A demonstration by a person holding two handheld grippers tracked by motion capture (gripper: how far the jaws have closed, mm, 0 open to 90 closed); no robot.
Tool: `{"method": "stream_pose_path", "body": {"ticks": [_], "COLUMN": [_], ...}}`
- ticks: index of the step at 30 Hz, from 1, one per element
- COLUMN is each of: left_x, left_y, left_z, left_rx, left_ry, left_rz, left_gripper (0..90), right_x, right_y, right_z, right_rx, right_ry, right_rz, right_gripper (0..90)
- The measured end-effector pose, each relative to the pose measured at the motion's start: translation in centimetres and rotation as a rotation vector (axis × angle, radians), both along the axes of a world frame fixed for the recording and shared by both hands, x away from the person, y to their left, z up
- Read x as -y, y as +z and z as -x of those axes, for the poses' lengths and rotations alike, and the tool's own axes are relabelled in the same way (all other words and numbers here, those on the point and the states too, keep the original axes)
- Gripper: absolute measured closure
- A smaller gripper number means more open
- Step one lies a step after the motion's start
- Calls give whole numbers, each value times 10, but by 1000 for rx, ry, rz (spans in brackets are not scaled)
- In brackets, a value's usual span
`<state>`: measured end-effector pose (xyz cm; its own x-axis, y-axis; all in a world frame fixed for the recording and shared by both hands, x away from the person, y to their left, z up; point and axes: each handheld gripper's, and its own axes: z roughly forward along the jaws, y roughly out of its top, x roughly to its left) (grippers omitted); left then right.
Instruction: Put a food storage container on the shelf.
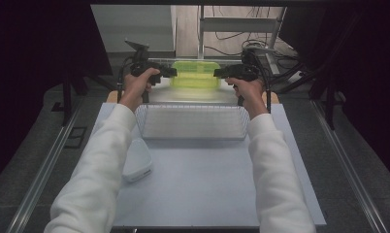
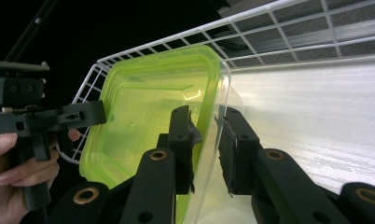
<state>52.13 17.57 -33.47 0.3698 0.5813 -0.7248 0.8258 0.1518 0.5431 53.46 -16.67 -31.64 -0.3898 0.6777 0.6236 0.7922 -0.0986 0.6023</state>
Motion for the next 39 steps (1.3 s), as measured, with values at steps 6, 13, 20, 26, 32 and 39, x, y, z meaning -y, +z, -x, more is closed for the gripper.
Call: {"method": "stream_pose_path", "body": {"ticks": [6,13,20,26,32,39], "left_x": [-1,-1,5,10,11,4], "left_y": [-6,-7,-9,-5,5,17], "left_z": [-5,-6,-5,-1,9,33], "left_rx": [-24,-15,22,85,165,269], "left_ry": [18,18,38,63,82,46], "left_rz": [38,42,3,-43,-74,-179], "left_gripper": [746,737,646,410,325,278], "right_x": [-2,-2,-3,-2,1,4], "right_y": [-6,-7,-7,-4,8,26], "right_z": [-4,-4,-2,0,10,32], "right_rx": [-31,-31,-6,27,106,212], "right_ry": [-40,-55,-69,-68,-91,-33], "right_rz": [-22,-28,-6,8,31,98], "right_gripper": [727,724,650,488,377,358]}}
